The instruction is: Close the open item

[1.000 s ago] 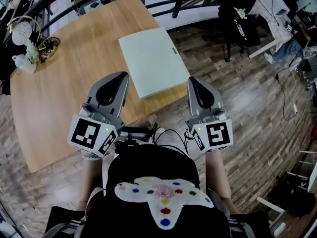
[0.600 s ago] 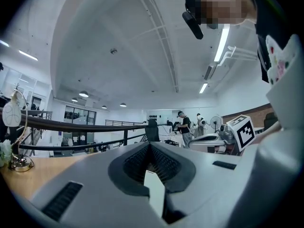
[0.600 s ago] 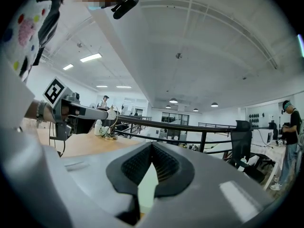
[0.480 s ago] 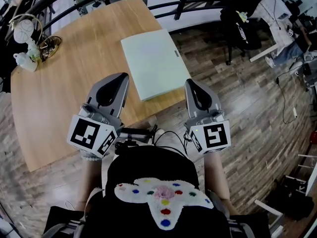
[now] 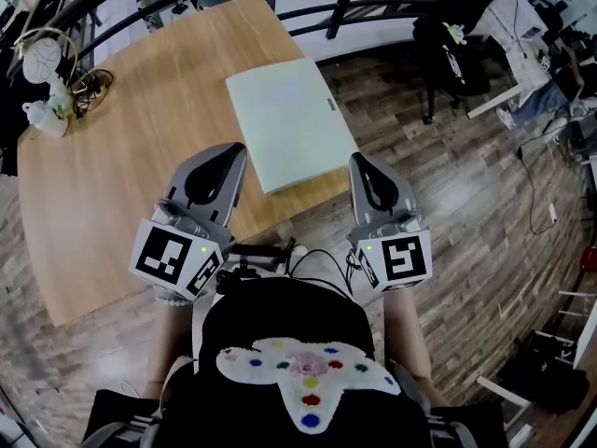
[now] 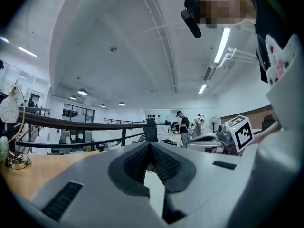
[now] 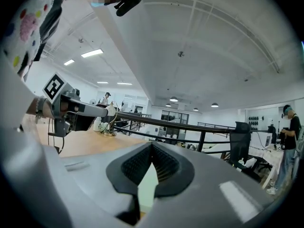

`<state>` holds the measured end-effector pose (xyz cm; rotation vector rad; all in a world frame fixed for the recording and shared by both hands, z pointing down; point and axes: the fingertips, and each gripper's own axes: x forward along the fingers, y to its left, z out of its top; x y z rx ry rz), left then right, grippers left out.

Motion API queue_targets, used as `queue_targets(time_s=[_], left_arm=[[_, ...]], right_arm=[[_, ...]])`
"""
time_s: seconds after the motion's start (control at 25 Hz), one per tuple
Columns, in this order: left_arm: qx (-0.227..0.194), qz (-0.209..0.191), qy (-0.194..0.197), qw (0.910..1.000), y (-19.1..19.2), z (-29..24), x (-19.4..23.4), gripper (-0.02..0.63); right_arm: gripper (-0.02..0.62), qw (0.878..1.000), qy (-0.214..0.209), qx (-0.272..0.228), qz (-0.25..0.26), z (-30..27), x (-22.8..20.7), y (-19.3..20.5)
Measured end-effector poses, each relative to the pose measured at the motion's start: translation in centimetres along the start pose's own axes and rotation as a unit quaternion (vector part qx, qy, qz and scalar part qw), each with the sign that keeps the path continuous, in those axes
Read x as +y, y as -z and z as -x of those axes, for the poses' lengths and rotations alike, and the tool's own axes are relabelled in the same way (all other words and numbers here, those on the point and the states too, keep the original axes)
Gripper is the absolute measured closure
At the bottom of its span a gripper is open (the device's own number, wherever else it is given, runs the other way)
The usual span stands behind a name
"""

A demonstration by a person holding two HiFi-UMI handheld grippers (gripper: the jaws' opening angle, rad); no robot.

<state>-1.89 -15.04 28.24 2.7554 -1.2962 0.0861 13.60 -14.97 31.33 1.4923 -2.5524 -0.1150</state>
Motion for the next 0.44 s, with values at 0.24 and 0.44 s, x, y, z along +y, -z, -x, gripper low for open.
queue_targets(time_s=[0.24, 0.44], left_arm=[[0.0, 0.001, -0.002, 1.0, 0.12, -0.05, 0.32, 0.6], [0.001, 0.001, -0.005, 1.0, 0.33, -0.05, 0.47, 0.6]], right_arm=[[0.588, 1.0, 0.004, -0.001, -0.006, -0.15, -0.11, 0.18], [0.588, 1.0, 0.001, 0.001, -0.003, -0.19, -0.13, 0.32]])
